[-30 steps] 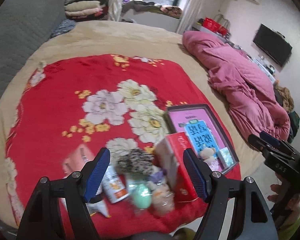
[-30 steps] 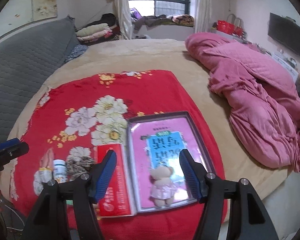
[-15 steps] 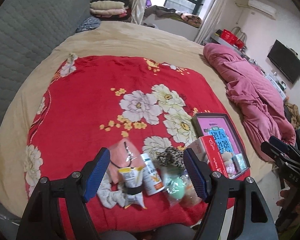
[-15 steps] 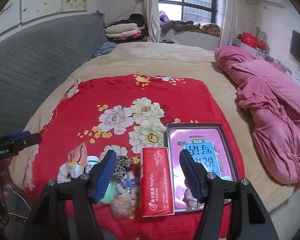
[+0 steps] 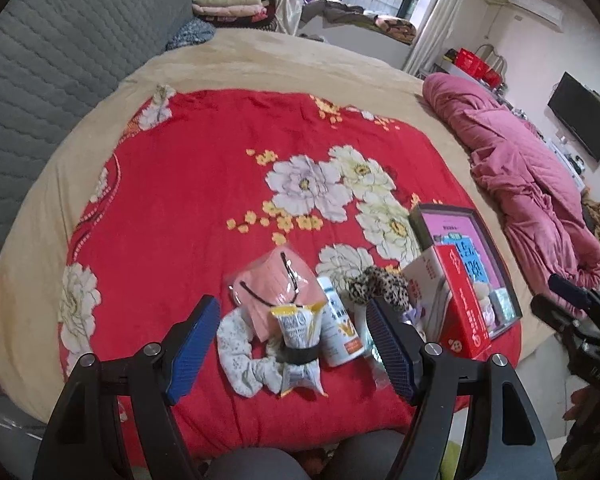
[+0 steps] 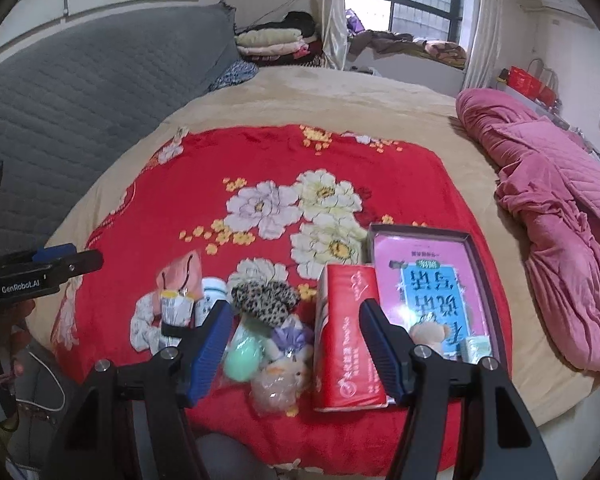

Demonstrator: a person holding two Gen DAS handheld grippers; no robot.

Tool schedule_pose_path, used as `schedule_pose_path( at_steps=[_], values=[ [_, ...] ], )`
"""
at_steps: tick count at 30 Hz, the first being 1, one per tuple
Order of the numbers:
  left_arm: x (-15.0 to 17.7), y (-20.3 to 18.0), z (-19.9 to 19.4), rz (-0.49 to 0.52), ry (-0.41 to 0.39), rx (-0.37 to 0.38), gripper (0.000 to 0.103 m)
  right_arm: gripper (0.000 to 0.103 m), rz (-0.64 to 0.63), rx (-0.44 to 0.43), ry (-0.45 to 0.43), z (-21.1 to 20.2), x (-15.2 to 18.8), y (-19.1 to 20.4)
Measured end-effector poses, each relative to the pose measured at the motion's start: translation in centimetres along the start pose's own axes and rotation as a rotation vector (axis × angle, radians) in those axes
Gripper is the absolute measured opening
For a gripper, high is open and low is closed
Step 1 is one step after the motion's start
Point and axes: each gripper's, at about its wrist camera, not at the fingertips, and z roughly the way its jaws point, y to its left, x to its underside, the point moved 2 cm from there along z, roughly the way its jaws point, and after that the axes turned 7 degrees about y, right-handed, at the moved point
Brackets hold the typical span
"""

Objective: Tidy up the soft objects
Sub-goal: 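Withdraw both open tools from the box back toward the pile, then grasp the yellow snack bag with the left tool while the right tool grasps the clear plastic bag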

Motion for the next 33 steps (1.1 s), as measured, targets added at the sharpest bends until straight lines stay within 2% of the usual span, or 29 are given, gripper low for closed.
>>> schedule_pose_path(
  at_steps=[17,22,25,33],
  values=[
    [5.2,-1.0,6.3,0.073,0.122,-0.040,0.077,0.065,0.012,-0.051,0.163,6.1,6.7,1.8],
    [5.2,-1.2,8.4,0.055,0.152,-0.030,0.077,0.065,0.009,-0.027,0.190,7.4,7.8,2.0],
    [5.3,-1.2,9.9,0.054,0.173,-0.039,0.077,0.065,0.040,-0.053,0.210,8.3,8.3,1.9],
    [5.0,-0.9,12.9,0.045,0.206,-0.034,0.077,0.065,0.053,-0.055,0.246,10.1,9.3,1.9]
  ],
)
